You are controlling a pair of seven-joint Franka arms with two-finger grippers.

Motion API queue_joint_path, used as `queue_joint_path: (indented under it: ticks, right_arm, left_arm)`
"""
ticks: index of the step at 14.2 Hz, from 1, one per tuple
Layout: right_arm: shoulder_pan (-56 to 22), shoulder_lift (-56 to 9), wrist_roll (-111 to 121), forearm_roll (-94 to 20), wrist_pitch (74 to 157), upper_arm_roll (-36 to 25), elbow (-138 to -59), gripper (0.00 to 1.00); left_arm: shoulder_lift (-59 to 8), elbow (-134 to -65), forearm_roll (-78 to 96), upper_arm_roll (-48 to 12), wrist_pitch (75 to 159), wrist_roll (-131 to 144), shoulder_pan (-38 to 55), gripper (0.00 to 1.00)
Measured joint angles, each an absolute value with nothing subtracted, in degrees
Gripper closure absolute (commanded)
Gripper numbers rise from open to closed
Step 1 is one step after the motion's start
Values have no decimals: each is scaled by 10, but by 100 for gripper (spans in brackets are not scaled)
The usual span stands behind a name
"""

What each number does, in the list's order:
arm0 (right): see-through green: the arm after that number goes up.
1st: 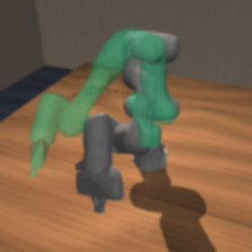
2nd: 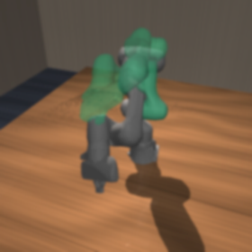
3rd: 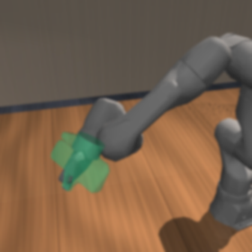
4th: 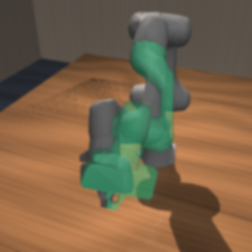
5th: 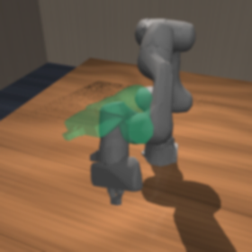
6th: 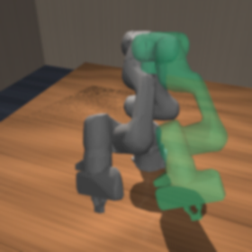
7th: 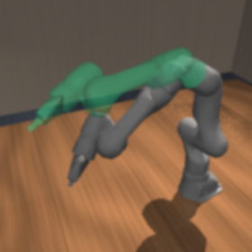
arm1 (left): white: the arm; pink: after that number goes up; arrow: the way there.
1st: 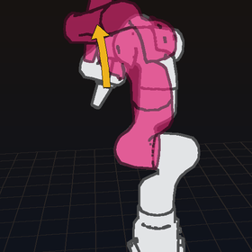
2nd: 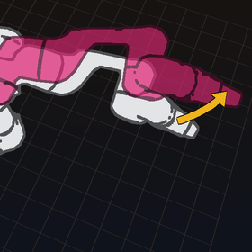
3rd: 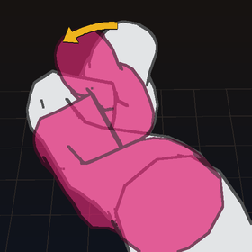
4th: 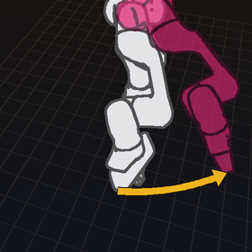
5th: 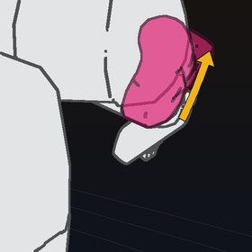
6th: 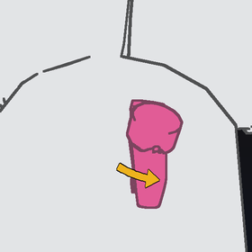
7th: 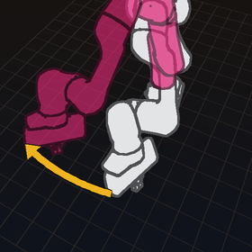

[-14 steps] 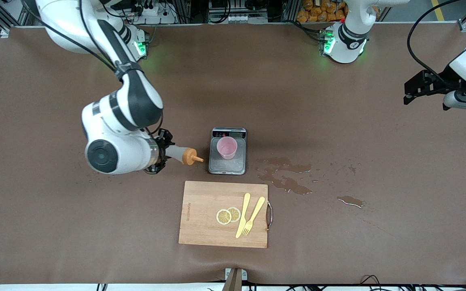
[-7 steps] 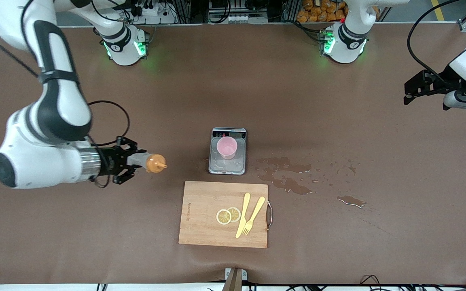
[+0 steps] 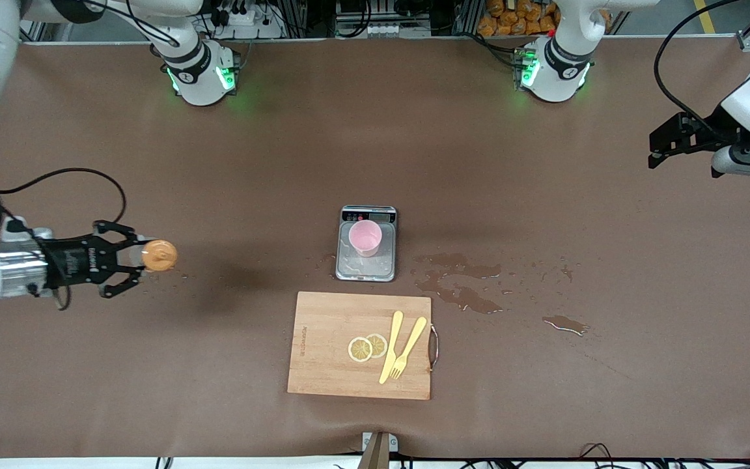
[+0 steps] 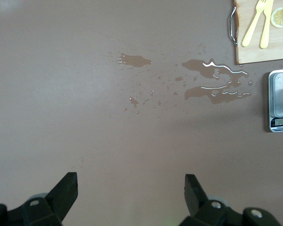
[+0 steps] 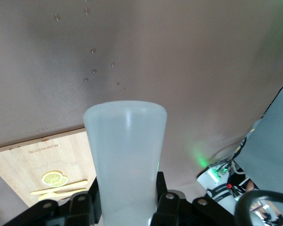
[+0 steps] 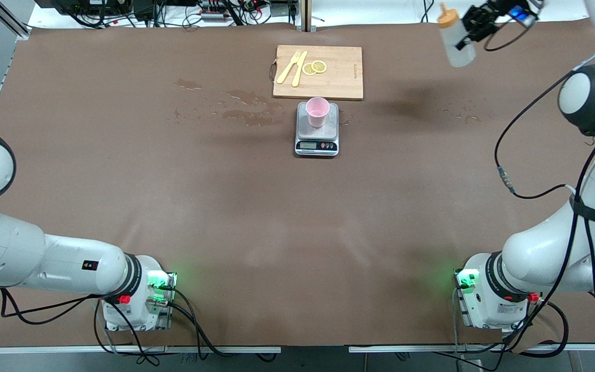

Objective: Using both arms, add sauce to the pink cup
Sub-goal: 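Draw the sauce bottle back from the cup with the right gripper, then lower the sauce bottle onto the table at its starting spot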

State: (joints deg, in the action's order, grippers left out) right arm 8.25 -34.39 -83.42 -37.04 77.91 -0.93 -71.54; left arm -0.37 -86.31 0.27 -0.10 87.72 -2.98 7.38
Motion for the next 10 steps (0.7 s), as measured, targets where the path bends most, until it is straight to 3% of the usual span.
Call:
queue_joint_path:
  ticks: [10]
  right_arm:
    - [236, -422, -542, -417, 718, -10, -753, 52]
  left_arm:
    - [-4, -863, 3, -1, 877, -30, 74, 0]
